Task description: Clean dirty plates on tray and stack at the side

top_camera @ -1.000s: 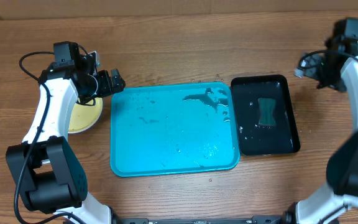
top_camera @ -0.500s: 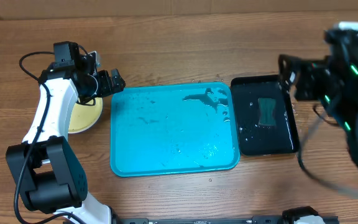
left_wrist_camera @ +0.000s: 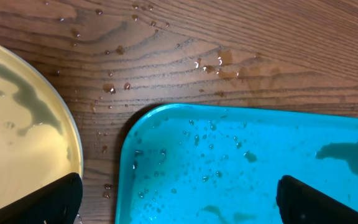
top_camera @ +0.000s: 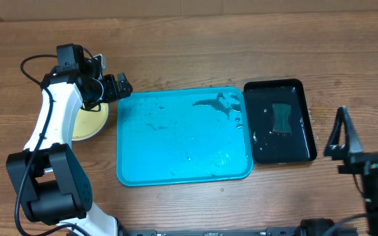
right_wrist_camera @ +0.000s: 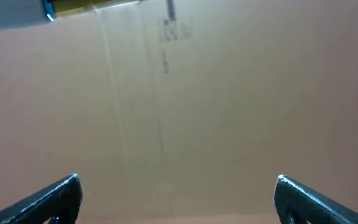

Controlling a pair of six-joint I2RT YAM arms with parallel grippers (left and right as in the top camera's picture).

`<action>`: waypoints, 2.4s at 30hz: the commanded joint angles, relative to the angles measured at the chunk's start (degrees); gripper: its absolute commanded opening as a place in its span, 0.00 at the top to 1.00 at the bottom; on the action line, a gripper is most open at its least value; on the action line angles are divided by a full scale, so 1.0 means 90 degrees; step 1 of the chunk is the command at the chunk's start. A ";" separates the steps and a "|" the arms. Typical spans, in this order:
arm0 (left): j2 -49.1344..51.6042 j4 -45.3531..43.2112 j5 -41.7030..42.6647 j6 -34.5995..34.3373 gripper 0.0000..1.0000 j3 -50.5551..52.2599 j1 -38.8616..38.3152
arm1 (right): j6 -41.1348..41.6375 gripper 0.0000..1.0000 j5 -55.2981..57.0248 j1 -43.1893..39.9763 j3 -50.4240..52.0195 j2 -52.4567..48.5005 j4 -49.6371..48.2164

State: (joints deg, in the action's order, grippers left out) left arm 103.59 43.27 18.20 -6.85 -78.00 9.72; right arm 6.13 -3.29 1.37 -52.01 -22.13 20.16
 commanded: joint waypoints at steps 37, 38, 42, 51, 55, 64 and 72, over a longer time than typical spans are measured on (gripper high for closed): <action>0.0027 -0.0010 0.0075 0.0143 0.00 0.0027 0.0000 | 0.0483 0.00 -0.0763 -0.0107 0.5729 0.2441 -0.1817; 0.0024 -0.0010 0.0075 0.0143 0.00 0.0027 0.0000 | 0.0483 0.00 -0.0763 -0.0109 0.5729 0.2441 -0.1817; 0.0027 -0.0010 0.0075 0.0143 0.00 0.0027 0.0000 | 0.0483 0.00 -0.0763 -0.0124 0.5729 0.2441 -0.1817; 0.0027 -0.0010 0.0075 0.0143 0.00 0.0027 0.0000 | 0.0483 0.00 -0.0763 -0.0124 0.5729 0.2441 -0.1817; 0.0024 -0.0010 0.0075 0.0143 0.00 0.0027 0.0000 | 0.0483 0.00 -0.0763 -0.0124 0.5729 0.2441 -0.1817; 0.0024 -0.0010 0.0075 0.0143 0.01 0.0027 0.0000 | 0.0483 0.00 -0.0763 -0.0124 0.5727 0.2441 -0.1817; -0.0386 -0.0005 -0.0423 0.0143 0.00 0.0029 -0.0381 | 0.0483 0.00 -0.0763 -0.0124 0.5729 0.2441 -0.1817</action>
State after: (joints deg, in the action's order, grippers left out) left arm 103.59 43.24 17.10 -6.85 -77.95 9.10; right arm 10.63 -10.28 0.67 -1.04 -0.73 4.12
